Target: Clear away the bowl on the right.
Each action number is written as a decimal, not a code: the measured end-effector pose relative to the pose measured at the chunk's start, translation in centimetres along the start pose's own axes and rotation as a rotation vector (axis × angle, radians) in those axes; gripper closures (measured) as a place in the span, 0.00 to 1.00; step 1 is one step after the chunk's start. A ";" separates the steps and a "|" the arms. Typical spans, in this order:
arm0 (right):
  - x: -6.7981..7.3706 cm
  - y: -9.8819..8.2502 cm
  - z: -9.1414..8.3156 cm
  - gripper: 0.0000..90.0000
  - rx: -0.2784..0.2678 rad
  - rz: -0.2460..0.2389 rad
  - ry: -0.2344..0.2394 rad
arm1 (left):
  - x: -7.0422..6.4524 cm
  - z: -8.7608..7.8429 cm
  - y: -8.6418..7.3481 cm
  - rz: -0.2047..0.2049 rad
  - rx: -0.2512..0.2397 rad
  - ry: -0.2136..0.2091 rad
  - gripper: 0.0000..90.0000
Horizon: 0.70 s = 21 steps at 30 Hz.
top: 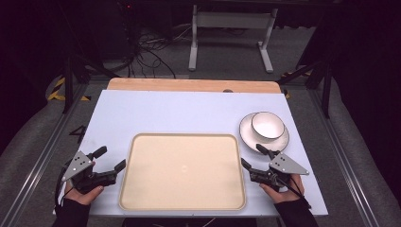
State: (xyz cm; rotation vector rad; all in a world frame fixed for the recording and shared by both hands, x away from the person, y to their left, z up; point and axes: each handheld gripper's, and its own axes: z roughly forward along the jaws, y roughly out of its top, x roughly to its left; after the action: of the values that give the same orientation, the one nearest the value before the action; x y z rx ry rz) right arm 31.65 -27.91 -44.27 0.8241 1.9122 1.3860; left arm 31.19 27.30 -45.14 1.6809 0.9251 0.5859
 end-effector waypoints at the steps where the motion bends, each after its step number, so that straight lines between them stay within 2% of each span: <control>1: 0.0 0.0 0.0 0.28 0.001 0.001 0.000 | 0.0 0.0 0.0 0.002 0.002 0.001 0.13; 21: 0.0 0.1 0.0 0.28 -0.003 0.002 0.010 | 0.0 0.0 0.0 0.006 0.007 0.003 0.14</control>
State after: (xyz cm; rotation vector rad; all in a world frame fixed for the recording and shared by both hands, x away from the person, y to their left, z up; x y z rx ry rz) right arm 31.64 -27.85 -44.23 0.8193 1.9173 1.3958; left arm 31.19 27.24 -45.14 1.6895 0.9260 0.5903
